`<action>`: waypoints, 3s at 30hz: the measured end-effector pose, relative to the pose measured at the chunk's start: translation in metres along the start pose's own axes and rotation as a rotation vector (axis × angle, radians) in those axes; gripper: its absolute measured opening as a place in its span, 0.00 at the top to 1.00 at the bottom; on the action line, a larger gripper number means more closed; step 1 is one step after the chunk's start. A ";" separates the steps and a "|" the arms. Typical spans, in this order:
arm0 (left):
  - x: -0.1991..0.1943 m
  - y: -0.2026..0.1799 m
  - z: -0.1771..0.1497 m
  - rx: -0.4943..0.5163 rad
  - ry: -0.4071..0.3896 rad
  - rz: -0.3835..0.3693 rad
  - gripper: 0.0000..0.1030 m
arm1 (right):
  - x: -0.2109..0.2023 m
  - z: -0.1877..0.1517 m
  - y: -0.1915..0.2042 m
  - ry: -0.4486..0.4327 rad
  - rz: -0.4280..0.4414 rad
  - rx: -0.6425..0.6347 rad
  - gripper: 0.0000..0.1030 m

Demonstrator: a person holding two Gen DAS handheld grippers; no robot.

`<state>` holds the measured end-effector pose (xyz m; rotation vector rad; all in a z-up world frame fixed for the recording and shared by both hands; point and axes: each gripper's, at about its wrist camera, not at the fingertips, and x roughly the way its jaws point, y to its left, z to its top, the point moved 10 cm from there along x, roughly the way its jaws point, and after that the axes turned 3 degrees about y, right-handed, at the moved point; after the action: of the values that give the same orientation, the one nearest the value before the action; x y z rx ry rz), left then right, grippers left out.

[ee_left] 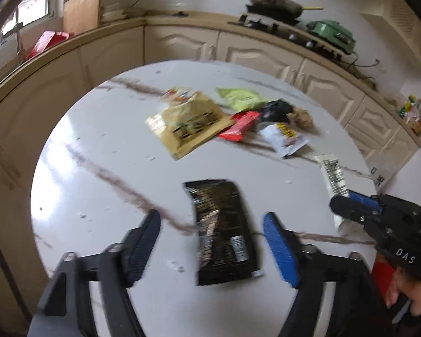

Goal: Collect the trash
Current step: 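Lift the black wrapper and white packet off the table with both grippers, then carry both items over the blue bin and open both grippers, then return both tools to the table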

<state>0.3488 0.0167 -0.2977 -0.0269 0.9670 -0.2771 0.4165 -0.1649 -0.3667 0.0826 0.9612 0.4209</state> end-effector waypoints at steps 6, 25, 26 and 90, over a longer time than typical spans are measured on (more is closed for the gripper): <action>0.025 -0.010 -0.007 0.066 0.060 0.060 0.46 | -0.007 -0.005 -0.010 -0.007 0.007 0.024 0.84; 0.009 -0.030 -0.009 0.053 0.002 0.008 0.91 | -0.022 -0.008 -0.008 -0.043 0.042 0.029 0.84; 0.003 -0.036 -0.006 0.057 -0.013 -0.001 0.91 | -0.025 -0.009 -0.009 -0.047 0.043 0.030 0.84; 0.106 -0.394 0.004 0.522 0.010 -0.184 0.39 | -0.098 -0.208 -0.358 -0.138 -0.143 0.658 0.42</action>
<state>0.3218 -0.3894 -0.3237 0.3645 0.8793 -0.6926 0.3109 -0.5548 -0.5012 0.6271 0.9302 -0.0470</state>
